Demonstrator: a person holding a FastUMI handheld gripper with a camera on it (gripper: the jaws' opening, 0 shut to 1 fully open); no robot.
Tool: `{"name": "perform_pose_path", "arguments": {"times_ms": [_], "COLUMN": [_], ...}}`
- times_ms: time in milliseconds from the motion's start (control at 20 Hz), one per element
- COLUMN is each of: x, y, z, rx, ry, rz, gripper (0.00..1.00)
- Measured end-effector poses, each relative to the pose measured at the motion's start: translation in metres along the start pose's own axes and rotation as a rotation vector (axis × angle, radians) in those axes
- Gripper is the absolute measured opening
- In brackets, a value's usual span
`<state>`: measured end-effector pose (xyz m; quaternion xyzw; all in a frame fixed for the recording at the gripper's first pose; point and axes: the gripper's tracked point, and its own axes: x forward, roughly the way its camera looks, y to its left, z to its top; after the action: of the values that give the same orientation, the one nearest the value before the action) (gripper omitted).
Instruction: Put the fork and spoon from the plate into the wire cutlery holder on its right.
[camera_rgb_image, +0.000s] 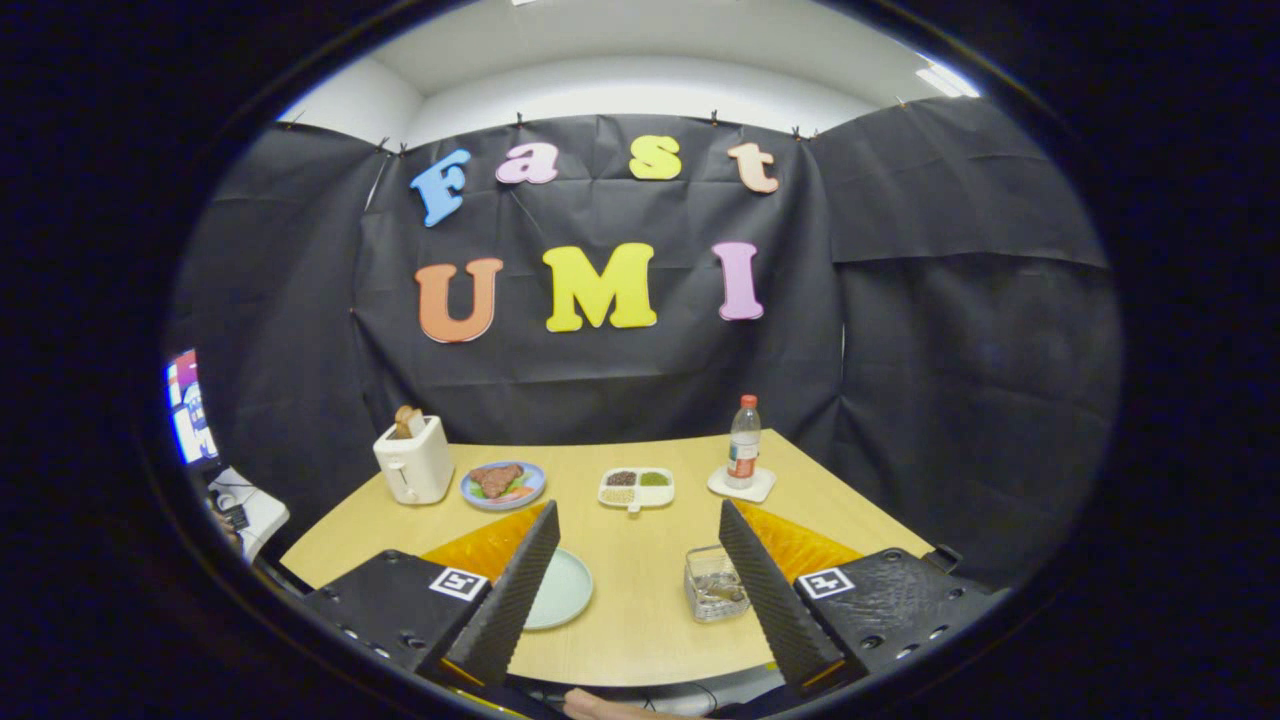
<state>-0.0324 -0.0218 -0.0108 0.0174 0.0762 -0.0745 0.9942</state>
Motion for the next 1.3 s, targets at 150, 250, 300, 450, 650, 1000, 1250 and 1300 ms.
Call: {"name": "perform_pose_path", "arguments": {"times_ms": [150, 250, 300, 450, 650, 1000, 1250, 1300], "x": [-0.009, -0.014, -0.016, -0.018, -0.014, -0.012, -0.018, -0.018], "y": [0.007, 0.015, 0.020, 0.026, 0.033, 0.032, 0.033, 0.035], "z": [0.002, 0.004, 0.003, 0.007, 0.005, -0.002, -0.002, -0.002], "rx": [-0.011, -0.033, -0.046, -0.071, -0.074, -0.080, -0.086, -0.093], "ry": [-0.039, -0.067, -0.078, -0.109, -0.125, -0.146, -0.155, -0.161], "rz": [0.004, 0.007, 0.015, 0.016, 0.042, 0.036, 0.038, 0.039], "gripper": [0.97, 0.97, 0.97, 0.97, 0.97, 0.96, 0.96, 0.96]}}
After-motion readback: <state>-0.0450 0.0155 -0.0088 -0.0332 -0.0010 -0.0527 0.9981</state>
